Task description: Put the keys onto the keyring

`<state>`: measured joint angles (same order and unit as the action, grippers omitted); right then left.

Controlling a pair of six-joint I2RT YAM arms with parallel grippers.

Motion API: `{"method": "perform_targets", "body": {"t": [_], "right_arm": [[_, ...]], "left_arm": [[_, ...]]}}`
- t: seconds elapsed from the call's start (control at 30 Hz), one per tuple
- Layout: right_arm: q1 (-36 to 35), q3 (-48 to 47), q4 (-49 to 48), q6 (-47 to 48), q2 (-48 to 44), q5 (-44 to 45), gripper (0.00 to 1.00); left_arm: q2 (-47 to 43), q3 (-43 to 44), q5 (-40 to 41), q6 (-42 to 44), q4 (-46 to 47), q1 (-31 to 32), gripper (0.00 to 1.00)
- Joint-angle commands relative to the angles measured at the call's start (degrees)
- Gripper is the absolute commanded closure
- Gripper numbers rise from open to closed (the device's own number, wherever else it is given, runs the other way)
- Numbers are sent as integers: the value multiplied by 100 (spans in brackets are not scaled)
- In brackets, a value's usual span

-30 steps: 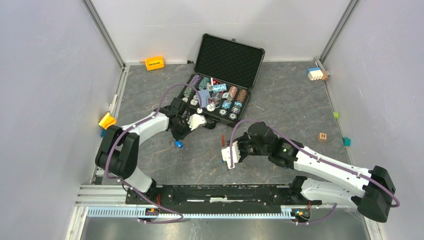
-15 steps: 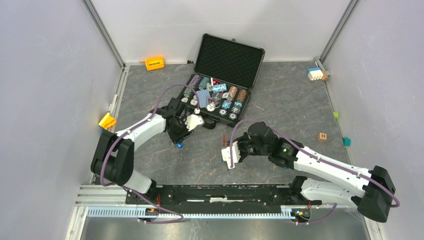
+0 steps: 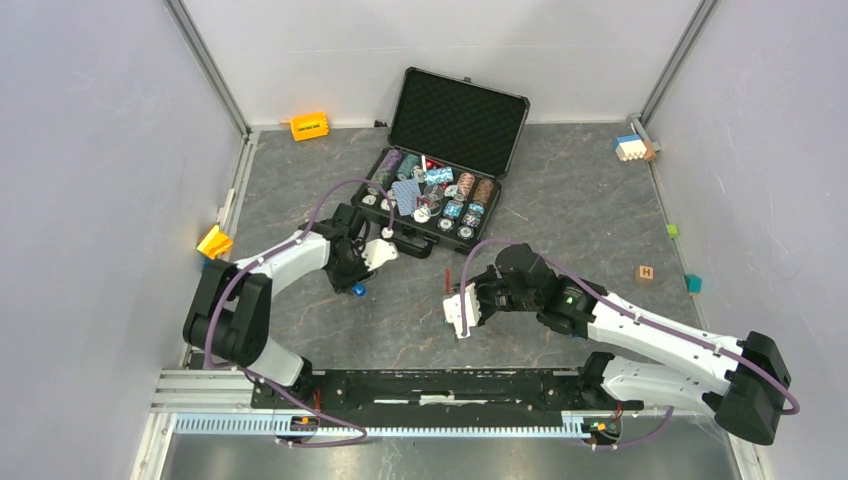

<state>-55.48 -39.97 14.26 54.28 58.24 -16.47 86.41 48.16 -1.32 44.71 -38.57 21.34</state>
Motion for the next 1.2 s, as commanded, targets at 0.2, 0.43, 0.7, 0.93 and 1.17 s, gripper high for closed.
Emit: {"method": "perform_targets", "body": {"t": [0.2, 0.43, 0.7, 0.93, 1.17], "right_arm": [[11, -267, -178, 29, -40, -94, 100], [18, -267, -167, 20, 21, -117, 100], [11, -275, -164, 12, 61, -104, 100], [11, -275, -157, 9, 49, -96, 100], [20, -275, -169, 10, 48, -101, 100]], "left_arm": [[411, 159, -142, 295, 264, -9, 66], [364, 269, -388, 256, 217, -14, 81], [149, 345, -795, 204, 130, -18, 98], [-226, 339, -1007, 139, 118, -27, 98], [-739, 343, -1753, 91, -159, -36, 98]]}}
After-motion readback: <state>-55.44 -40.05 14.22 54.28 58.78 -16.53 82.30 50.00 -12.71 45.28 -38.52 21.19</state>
